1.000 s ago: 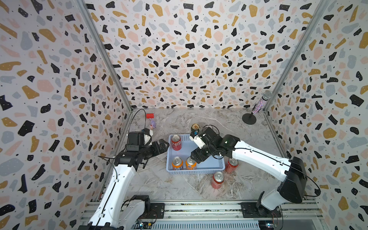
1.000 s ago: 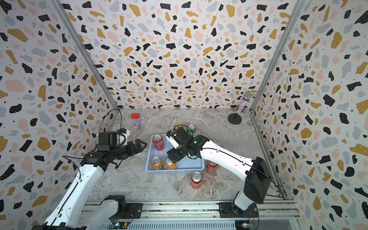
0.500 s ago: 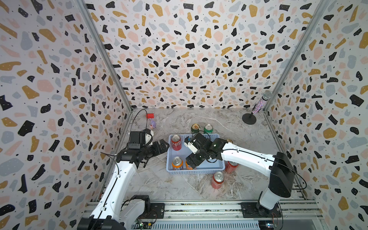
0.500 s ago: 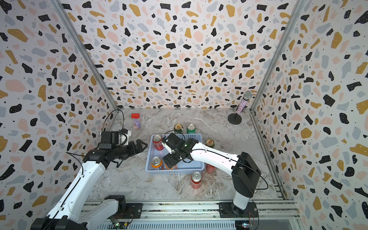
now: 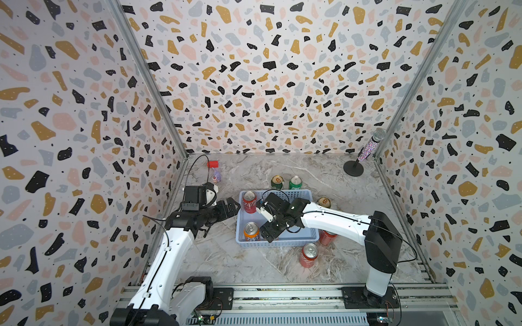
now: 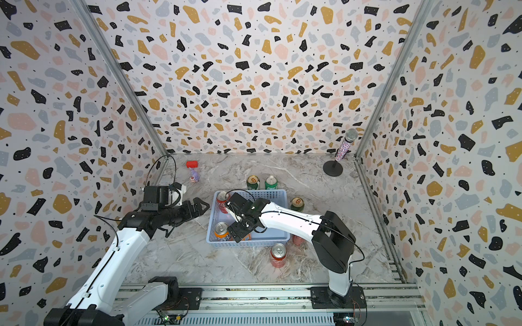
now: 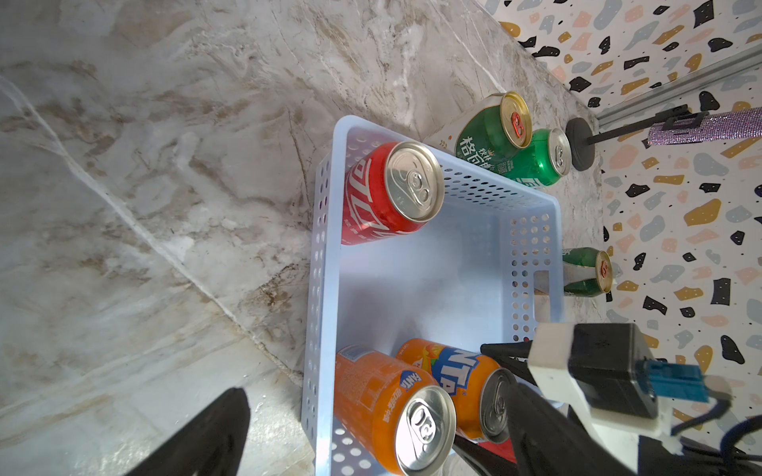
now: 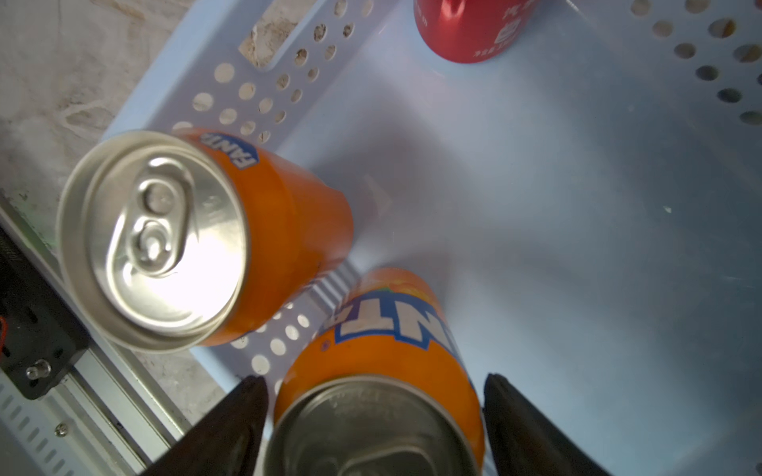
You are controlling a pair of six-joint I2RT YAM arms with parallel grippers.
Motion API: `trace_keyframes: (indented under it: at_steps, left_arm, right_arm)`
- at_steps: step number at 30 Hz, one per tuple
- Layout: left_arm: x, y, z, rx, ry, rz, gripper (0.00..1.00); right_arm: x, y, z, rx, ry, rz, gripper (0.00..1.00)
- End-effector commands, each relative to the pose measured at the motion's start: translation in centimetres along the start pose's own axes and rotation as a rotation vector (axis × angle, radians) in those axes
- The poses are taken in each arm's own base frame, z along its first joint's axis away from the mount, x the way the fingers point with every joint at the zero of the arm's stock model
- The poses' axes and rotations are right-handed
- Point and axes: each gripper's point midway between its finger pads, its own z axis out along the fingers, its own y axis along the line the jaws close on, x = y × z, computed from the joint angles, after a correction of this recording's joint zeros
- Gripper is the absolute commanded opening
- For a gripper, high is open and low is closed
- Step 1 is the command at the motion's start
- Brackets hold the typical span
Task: Take out the drinks from the basket
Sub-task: Pick up the drink from the basket.
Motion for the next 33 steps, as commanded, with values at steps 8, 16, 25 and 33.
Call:
trace_keyframes:
  at_steps: [8,16,25,33]
  left_arm:
    - [-0.6,-0.6,-0.2,0.025,-0.012,0.02,1.0]
    - [-0.6,-0.6,-0.2,0.028,-0.013,0.02,1.0]
    - [-0.6,-0.5,-0.2,0.025,-0.014,0.02,1.0]
    - [-0.3,-1.5,0.3,0.094,0.009,0.012,1.0]
  right_arm:
    - [0.6,-0.5,1.0,0.031,0.018,0.045,0.82]
    - [1.4,-0.9,1.6,0.044,0.034,0.057,0.73]
    - [1.2,-1.4,0.4,0.072,0.008,0.056,0.39]
    - [-1.1,-1.5,-3.2,0.097,-0.101,0.039,0.3]
